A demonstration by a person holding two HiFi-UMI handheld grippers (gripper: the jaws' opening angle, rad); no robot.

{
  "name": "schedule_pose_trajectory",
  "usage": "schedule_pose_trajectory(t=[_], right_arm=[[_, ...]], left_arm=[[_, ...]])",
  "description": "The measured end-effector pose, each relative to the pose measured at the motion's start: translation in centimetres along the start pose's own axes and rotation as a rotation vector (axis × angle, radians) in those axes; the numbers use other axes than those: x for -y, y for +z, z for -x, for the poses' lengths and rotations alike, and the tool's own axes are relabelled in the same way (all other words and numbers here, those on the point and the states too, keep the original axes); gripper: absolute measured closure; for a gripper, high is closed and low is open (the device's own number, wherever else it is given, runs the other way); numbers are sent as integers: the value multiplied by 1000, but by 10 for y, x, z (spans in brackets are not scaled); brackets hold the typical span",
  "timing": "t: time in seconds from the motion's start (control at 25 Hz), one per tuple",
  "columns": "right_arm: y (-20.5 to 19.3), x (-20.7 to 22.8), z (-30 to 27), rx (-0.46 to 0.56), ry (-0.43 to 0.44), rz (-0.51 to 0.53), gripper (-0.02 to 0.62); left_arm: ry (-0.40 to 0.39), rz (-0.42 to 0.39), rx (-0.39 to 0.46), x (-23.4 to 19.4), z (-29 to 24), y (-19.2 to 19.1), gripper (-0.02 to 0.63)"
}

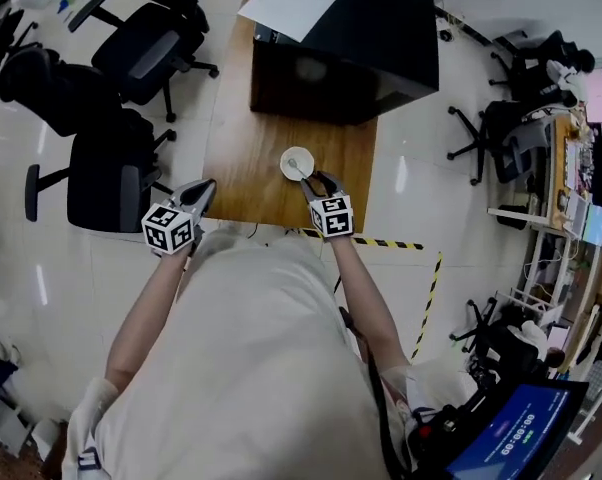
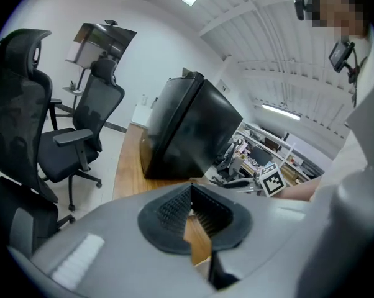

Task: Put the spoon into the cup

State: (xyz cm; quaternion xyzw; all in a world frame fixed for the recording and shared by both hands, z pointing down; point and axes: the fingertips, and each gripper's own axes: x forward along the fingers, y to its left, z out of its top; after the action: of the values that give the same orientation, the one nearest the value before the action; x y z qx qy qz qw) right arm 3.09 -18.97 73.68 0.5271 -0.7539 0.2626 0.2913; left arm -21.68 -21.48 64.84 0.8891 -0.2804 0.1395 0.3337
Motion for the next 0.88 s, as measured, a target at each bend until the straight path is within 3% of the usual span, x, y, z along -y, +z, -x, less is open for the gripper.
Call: schedule_pose_trajectory(t=[0.16,0.48,0.64,0.88], right_arm=[[33,-19,21,182,20,-101,413],[101,-45,65,447,34,-201,434],[119,-55,90,504,41,-231,445],[112,-57,114,523,28,-238,448]], left_arm=[[-81,-53,36,-3,-3,22,606],[-239,-93,73,8,-3,51,606],[-296,-114,79,26,9,65,605],[-308,-136,72,34,9,56,604]])
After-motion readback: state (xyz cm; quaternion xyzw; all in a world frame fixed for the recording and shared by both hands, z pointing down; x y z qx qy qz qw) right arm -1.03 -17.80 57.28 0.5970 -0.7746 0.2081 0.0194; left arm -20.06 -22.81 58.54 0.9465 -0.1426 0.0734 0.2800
